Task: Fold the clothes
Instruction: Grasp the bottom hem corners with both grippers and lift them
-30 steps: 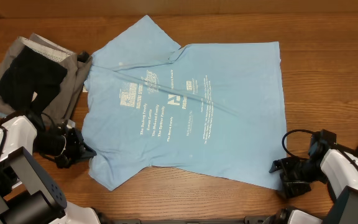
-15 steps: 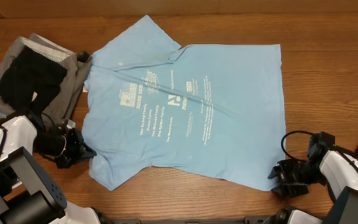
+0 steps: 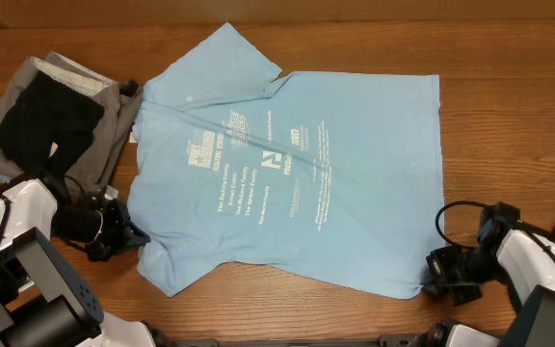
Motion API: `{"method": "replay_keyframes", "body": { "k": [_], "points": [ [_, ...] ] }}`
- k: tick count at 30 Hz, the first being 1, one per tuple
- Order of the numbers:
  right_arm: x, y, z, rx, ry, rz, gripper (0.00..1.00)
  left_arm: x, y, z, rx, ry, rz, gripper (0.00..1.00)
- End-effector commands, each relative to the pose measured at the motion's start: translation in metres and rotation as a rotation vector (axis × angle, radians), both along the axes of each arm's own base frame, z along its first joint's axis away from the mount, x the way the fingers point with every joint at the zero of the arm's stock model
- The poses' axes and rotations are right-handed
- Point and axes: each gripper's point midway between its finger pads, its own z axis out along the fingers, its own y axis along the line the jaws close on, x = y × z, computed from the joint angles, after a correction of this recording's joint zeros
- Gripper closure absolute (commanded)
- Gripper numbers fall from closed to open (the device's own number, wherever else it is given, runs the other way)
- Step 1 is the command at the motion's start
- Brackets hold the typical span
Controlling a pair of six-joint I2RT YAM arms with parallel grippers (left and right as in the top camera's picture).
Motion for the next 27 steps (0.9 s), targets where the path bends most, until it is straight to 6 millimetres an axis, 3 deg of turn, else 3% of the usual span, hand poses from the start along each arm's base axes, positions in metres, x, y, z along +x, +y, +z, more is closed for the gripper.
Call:
{"method": "replay_keyframes", "body": {
  "k": [1, 8, 13, 21, 27],
  "points": [
    [0.021, -0.019, 0.013, -0.067, -0.058, 0.068, 0.96, 0.009, 0.0, 0.012, -0.015, -0.069, -0.018, 0.94],
    [0.052, -0.049, 0.056, -0.188, -0.146, 0.158, 0.96, 0.03, -0.029, 0.046, -0.222, -0.295, -0.08, 0.96],
    [0.065, -0.055, 0.086, -0.206, -0.214, 0.243, 0.96, 0.029, -0.039, 0.068, -0.261, -0.412, -0.142, 0.96],
    [0.064, -0.047, 0.103, -0.152, -0.241, 0.348, 0.96, 0.017, -0.04, 0.106, -0.108, -0.536, -0.191, 0.96],
    [0.07, -0.045, 0.106, -0.149, -0.286, 0.353, 0.96, -0.015, -0.011, 0.112, 0.211, -0.4, -0.099, 0.96]
  ]
}}
